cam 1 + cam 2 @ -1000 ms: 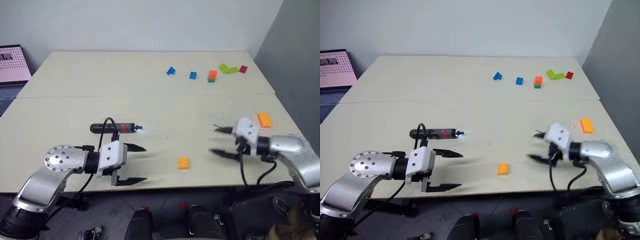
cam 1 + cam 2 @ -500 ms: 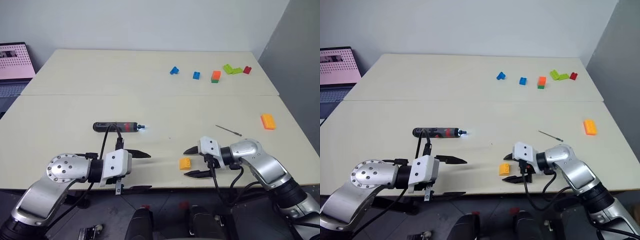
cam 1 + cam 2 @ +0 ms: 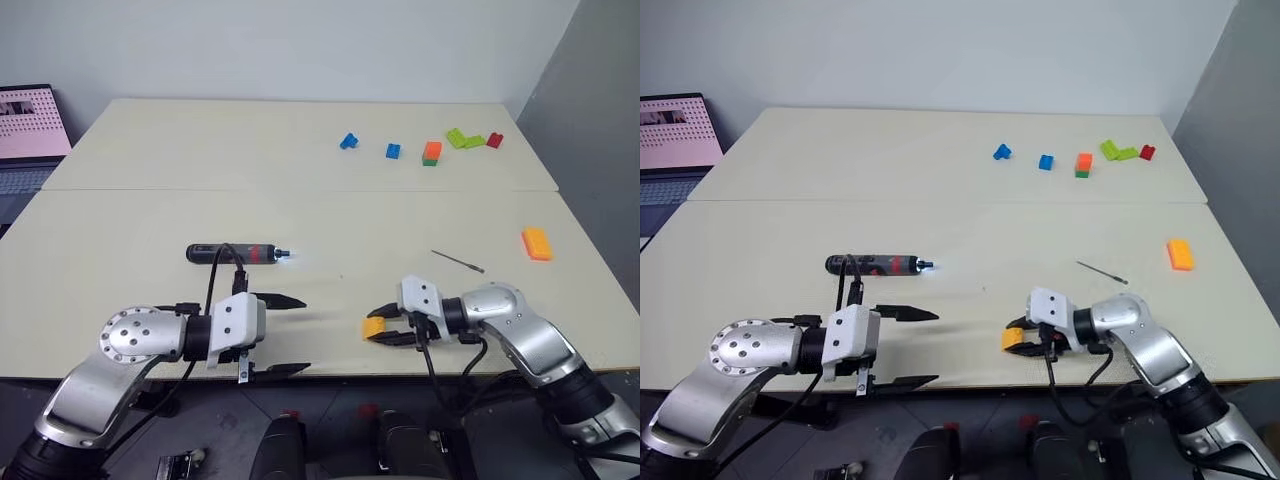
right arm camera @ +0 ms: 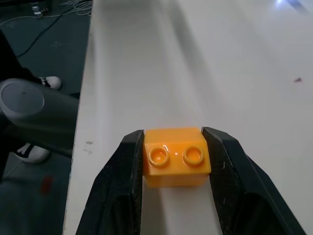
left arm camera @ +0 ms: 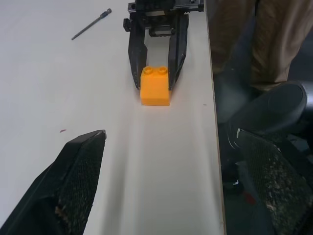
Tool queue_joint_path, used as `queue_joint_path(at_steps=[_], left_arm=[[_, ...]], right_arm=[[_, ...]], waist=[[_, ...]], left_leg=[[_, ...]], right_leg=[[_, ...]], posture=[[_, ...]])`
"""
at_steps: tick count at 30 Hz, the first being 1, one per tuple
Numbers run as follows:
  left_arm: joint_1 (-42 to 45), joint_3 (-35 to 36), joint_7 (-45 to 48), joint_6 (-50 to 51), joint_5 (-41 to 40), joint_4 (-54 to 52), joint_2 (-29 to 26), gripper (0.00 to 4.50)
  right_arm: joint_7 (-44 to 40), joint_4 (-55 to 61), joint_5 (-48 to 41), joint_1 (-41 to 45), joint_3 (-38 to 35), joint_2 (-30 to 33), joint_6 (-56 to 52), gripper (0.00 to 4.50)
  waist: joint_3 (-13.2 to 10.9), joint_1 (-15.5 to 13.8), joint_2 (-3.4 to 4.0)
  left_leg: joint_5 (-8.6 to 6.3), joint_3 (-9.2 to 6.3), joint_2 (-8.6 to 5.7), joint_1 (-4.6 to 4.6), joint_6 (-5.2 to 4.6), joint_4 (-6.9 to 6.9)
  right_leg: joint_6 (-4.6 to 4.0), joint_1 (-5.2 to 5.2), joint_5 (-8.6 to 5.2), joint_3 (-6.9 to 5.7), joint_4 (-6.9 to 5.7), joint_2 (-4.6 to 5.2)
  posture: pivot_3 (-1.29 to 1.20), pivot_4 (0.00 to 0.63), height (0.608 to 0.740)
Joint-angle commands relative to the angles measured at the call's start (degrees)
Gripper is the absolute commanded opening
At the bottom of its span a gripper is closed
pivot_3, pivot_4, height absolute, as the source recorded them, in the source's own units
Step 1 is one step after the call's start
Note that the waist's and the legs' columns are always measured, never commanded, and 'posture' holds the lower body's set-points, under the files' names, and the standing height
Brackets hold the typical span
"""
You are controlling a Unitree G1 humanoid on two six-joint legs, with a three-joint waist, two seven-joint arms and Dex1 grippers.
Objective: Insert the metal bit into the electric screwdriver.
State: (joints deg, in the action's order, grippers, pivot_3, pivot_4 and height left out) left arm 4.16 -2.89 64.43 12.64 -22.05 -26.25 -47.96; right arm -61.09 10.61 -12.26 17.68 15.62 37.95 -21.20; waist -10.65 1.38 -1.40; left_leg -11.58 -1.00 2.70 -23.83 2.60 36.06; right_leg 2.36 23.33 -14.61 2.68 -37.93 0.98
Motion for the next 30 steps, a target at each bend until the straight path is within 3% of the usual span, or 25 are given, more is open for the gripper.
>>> queue_joint_path(at_steps=[1,7,13,26,28,30], left_arm=[[3.12,-0.96,0.92,3.59,-3.66,-0.87,0.68,4.5],[11.96,-3.02,-1.93,3.36,-4.52,3.18,8.42,4.5],[17.74,-5.4,-3.63,2.77,-2.42,7.93,13.98,4.5],[20.45,-6.61,-4.12,2.45,-1.7,10.11,17.71,4.5],[20.11,-6.59,-4.44,2.37,-1.53,9.96,17.91,4.5],[19.82,-6.54,-4.45,2.16,-1.23,10.05,17.95,4.5]], right_arm=[[5.8,3.32,-3.09,-2.03,-11.38,1.89,-3.86,1.45],[20.89,2.1,-4.1,-9.8,-31.08,0.99,-13.03,1.45],[35.95,-1.68,0.68,-12.32,-39.72,-1.99,-14.56,1.45],[44.31,-9.86,-0.22,-5.91,-41.2,-4.97,-16.13,1.45],[44.98,-9.72,-0.77,-5.96,-41.87,-5.44,-16.35,2.16],[45.18,-9.4,-1.38,-6.2,-42.31,-5.51,-16.38,2.47]], waist=[[0.01,0.05,-0.01],[0.02,-0.37,-0.03],[0.03,0.25,-0.01],[0.05,0.48,0.04],[0.05,0.45,0.04],[0.05,0.44,0.04]], left_leg=[[0.0,-0.02,-0.02,-0.01,0.0,0.01],[0.0,-0.09,-0.03,0.01,0.0,0.0],[0.0,-0.07,-0.07,-0.01,0.0,0.02],[0.01,-0.09,-0.04,0.01,-0.02,0.01],[0.01,-0.09,-0.04,0.0,-0.02,0.0],[0.01,-0.09,-0.05,-0.01,-0.02,0.0]], right_leg=[[0.0,0.0,0.0,-0.01,-0.02,0.01],[0.01,-0.05,0.01,-0.05,-0.03,-0.01],[0.12,-0.07,0.07,0.01,-0.03,-0.01],[0.14,-0.06,0.08,0.08,-0.04,-0.11],[0.24,-0.06,0.14,0.07,-0.03,-0.11],[0.31,-0.06,0.18,0.08,-0.03,-0.11]], posture=[[0.0,0.15,0.74],[0.0,0.15,0.74],[0.0,0.15,0.74],[0.0,0.15,0.74],[0.0,0.15,0.74],[0.0,0.15,0.74]])
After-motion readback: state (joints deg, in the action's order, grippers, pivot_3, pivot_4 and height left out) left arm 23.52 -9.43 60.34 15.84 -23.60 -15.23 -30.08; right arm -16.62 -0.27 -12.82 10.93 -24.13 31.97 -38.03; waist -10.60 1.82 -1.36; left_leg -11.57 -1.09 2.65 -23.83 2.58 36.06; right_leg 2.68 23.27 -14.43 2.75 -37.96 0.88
